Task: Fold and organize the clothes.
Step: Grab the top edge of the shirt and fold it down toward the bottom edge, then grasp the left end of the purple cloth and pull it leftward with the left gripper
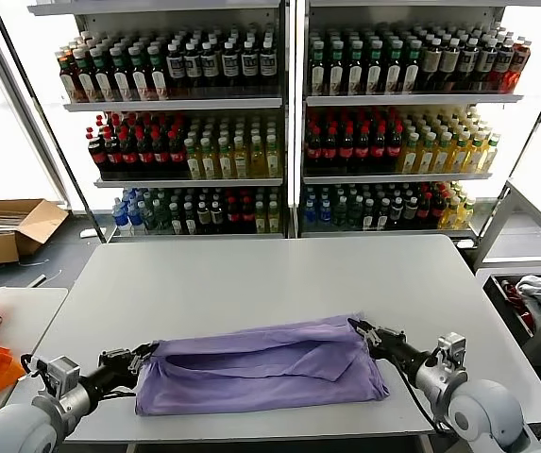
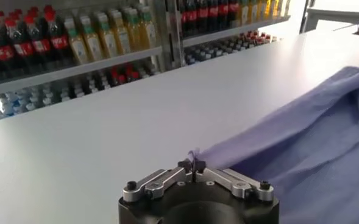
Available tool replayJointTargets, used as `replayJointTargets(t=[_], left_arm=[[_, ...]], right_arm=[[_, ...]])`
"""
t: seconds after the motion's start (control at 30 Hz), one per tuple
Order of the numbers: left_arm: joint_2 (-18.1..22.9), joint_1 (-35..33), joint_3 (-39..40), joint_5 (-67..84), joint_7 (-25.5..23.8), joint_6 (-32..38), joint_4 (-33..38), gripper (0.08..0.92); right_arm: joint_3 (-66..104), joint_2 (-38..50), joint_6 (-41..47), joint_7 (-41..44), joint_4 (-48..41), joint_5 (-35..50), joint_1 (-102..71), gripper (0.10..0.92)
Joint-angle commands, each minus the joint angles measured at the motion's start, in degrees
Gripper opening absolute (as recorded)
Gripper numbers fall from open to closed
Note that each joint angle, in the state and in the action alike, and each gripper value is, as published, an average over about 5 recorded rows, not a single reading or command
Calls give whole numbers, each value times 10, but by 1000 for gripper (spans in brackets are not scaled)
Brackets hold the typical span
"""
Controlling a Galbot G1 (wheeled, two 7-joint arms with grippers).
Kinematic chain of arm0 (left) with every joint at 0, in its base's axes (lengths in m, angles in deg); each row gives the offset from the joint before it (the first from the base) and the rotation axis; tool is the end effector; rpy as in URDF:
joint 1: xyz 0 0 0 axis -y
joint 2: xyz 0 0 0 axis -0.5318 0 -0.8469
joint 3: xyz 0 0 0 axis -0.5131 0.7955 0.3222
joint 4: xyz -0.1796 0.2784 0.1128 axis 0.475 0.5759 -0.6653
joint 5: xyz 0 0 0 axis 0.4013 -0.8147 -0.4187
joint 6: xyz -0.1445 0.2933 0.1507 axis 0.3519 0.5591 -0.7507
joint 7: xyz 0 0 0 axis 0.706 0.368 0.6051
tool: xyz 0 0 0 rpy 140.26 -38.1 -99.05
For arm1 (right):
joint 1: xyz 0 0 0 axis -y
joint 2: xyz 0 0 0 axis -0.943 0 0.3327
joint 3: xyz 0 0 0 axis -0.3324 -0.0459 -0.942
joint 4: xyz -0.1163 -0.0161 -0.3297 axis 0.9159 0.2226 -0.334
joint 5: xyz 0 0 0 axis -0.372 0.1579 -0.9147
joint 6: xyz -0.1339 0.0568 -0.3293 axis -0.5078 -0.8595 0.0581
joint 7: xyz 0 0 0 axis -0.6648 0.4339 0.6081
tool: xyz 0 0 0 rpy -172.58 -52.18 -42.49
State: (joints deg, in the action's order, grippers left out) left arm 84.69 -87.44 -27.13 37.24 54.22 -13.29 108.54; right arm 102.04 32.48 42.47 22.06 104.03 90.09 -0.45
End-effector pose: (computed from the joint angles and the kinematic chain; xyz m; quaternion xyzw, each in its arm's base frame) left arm 0.2246 0.1630 -0.2458 -0.2066 -0.9321 -0.0978 0.2810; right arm 0.2497 -0.1065 -0.2602 0.2518 -0.9353 -0.0794 0.2358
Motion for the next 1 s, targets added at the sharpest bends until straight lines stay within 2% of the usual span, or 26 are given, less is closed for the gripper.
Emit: replayJointTargets(t=[0.03,0.13,0.3,0.47,0.57,0.8,0.9,1.0], left_arm=[[18,-81,-16,-63,-11,-1,28,89],[22,-73,-23,-61,-5,-4,30,119],[23,-61,-66,-32,11,-8,34,258],[40,-62,-100,38,60,-8,58,397],[73,-62,-90,98,120,-5,81,483],[207,-69,11,90,255,55,89,700],[235,-69,54,67,301,76,78,778],[249,-61,84,11,324,94,63,814]], right_arm=[[30,0,-1,-6,41,-50,-105,110],[39,-8,-8,-14,44,-58,-105,152],[77,-17,-43,-11,60,-50,-107,294],[129,-54,-143,-1,69,-86,-112,433],[154,-77,-201,10,64,-116,-120,519],[188,-114,-295,38,42,-133,-159,727],[198,-125,-310,48,43,-137,-181,794],[201,-133,-317,48,39,-139,-193,819]])
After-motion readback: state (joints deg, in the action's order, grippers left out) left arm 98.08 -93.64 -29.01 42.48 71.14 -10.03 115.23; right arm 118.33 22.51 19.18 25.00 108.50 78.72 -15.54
